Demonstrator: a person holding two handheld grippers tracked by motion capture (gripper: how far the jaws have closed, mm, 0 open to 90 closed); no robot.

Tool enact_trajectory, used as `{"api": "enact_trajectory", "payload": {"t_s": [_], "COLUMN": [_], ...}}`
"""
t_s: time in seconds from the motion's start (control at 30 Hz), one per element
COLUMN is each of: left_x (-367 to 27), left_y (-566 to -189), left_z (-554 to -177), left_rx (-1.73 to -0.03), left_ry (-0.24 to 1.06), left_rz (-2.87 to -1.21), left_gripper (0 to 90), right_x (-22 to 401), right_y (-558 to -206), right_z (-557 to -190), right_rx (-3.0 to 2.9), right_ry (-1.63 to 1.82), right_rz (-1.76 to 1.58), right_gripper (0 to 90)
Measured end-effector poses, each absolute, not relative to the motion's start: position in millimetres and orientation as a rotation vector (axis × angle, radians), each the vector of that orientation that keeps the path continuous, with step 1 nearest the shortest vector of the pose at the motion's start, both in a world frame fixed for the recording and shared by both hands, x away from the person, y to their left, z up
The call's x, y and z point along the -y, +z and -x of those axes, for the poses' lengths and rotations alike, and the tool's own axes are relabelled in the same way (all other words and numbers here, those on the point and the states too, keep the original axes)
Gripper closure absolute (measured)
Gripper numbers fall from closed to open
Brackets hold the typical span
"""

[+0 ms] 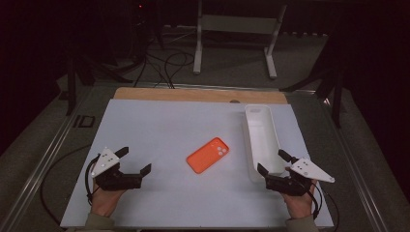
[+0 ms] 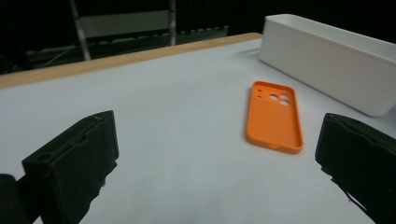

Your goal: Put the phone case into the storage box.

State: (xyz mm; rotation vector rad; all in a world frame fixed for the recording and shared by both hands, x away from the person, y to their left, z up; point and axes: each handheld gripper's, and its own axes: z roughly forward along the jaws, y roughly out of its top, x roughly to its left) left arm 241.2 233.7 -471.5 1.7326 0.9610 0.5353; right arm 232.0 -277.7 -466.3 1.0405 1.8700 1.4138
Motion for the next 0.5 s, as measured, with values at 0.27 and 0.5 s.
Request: {"api": "enact_trajectory", "payload": {"t_s": [0.27, 0.5], "left_x": [-236.8, -228.1], "left_y": [-468.8, -464.5], "left_z": [-238.3, -242.1], "left_rx": [-0.952, -0.953], "left_ry": [0.567, 0.541], "left_rz": [-1.75, -1.824], "left_gripper": [0.3, 0.3], "right_x": [278.9, 278.8], "right_y": [-467.4, -471.3], "right_z": [-225.5, -226.1], "right_rx": [-1.85, -1.861], "right_ry": [1.424, 1.415], "right_rz": [-1.037, -1.046], "right_gripper": [9.1, 9.1]}}
